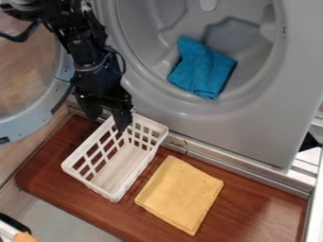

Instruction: Grab the yellow cloth and put it in the basket on the left side

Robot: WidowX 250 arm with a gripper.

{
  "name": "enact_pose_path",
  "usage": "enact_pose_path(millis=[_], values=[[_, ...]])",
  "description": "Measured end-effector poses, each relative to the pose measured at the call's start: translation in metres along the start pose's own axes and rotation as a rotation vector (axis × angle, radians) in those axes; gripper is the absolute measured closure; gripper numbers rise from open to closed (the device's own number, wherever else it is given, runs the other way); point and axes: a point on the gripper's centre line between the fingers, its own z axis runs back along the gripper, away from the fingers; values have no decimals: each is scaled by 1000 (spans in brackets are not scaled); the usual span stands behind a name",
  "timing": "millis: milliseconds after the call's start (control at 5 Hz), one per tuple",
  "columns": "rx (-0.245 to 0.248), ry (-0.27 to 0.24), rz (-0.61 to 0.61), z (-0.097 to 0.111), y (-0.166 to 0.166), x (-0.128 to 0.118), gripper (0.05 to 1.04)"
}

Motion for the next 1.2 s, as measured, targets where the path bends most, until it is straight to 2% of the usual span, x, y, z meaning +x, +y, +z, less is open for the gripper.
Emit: enact_pose_path(millis=[200, 400, 600, 800, 1000, 1200], values=[[-7, 19, 7, -5, -2, -4, 83], [20, -22, -68, 3, -37, -4, 83], [52, -36, -179, 7, -84, 2, 83], [46, -10, -234, -15, -126, 1, 83], [71, 51, -178, -59, -146, -1, 83], [85, 59, -100, -93, -146, -5, 83]])
